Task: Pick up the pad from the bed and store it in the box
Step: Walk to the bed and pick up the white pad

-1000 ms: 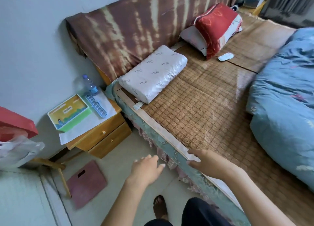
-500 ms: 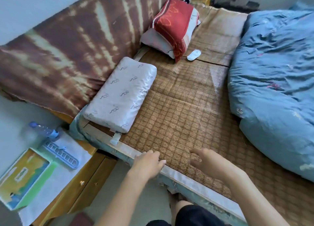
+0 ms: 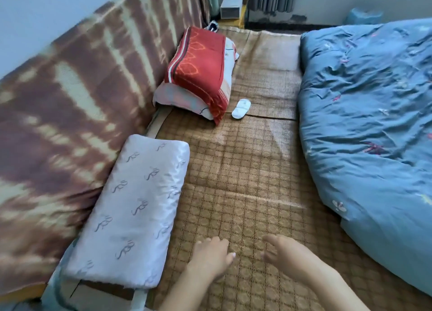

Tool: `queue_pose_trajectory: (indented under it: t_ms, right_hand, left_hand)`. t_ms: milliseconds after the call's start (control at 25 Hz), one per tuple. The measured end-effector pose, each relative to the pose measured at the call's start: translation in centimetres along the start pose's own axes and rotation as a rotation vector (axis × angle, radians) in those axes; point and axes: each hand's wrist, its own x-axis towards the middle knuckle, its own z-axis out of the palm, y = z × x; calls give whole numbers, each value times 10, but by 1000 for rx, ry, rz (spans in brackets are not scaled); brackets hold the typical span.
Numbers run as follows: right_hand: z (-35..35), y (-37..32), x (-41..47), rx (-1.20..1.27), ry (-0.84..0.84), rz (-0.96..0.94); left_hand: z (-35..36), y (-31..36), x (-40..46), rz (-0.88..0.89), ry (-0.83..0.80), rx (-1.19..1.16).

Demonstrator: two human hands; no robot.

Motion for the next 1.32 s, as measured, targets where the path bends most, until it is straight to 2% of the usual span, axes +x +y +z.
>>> queue_pose_trajectory:
  t_ms: [320,480,640,720,840,1040,1160,1320]
  right_hand:
    - [-22,38,246,40,162,91]
    - [-29,86,389,-87,305,92]
    - [-40,144,506,-283,499,85]
    - [-56,161,551,-348,566,76]
    - [-99,167,618,-366,559,-18]
    - [-189,142,709,-315,517,-108]
    - [-203,131,729,-349,462,-172]
    - [-198,130,737,-297,394,-121]
  left_hand:
    - [-65,-47,290,130,122,111]
    - [-83,-53,467,179,332,139]
    - [-84,-65,598,180,658,138]
    - [-70,-74,620,207,779,110]
    - [-55,-78,633,279,784,40]
    - [-66,-76,633,255,782,73]
    - [-66,-76,629,242,776,91]
    - [-65,-78,631,225,777,88]
